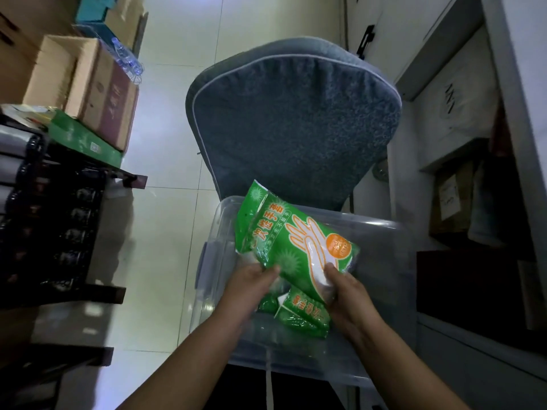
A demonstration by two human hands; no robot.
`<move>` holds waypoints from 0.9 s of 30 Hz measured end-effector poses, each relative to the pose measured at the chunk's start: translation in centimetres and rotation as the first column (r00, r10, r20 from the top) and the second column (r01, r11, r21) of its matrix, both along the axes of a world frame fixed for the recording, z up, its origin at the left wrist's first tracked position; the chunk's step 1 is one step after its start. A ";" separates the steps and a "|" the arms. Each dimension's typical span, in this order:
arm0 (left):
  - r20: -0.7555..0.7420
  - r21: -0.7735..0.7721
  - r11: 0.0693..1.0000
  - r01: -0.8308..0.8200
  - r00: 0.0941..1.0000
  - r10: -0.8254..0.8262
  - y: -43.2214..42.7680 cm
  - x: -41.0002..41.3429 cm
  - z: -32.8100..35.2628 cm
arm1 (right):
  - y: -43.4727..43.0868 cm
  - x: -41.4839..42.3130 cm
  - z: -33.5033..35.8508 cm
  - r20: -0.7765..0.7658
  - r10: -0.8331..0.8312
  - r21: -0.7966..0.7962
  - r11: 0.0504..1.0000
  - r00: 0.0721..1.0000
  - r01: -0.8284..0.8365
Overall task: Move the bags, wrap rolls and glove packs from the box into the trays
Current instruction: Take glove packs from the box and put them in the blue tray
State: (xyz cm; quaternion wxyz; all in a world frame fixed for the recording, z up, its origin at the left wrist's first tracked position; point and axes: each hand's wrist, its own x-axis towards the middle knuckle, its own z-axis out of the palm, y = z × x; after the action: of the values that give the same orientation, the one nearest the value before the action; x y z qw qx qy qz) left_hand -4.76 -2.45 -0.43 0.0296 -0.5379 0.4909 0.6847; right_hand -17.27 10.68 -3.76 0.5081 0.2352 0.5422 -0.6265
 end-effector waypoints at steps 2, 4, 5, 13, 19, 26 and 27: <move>-0.044 0.195 0.948 -0.250 0.964 0.264 -0.4 -0.3 -0.3 | -0.8 1.1 0.2 0.016 0.019 -0.039 0.999 1.000 -0.018; -0.050 0.215 0.873 -0.438 0.888 0.457 -1.2 -0.4 -0.6 | -1.6 2.2 0.3 -0.030 0.064 -0.020 0.998 0.997 -0.065; -0.060 0.191 0.845 -0.499 0.854 0.517 -1.6 -0.4 -0.5 | -1.9 2.8 0.2 -0.083 0.122 0.022 0.992 0.989 -0.120; -0.303 -0.316 0.657 -0.684 0.729 0.613 -9.0 3.6 1.3 | -3.1 4.9 -3.9 -0.124 0.369 0.339 0.888 0.921 -0.311; -0.271 -0.431 0.616 -0.659 0.746 0.608 -12.6 7.4 -0.8 | -4.1 3.1 -10.3 -0.119 0.485 0.506 0.780 0.866 -0.368; -0.199 -0.457 0.686 -0.567 0.816 0.542 -12.6 9.6 -3.4 | -8.9 4.2 -17.5 -0.058 0.688 0.571 0.617 0.723 -0.542; -0.184 -0.456 0.691 -0.561 0.819 0.543 -12.8 9.7 -3.5 | -9.4 4.3 -18.2 -0.051 0.682 0.581 0.615 0.730 -0.534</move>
State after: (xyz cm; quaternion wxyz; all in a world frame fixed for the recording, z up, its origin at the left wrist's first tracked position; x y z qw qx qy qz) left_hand 4.96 -15.24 -3.96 -0.3233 -0.6375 0.4639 0.5233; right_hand -12.96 1.32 -22.01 0.5280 0.0790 0.8029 -0.2653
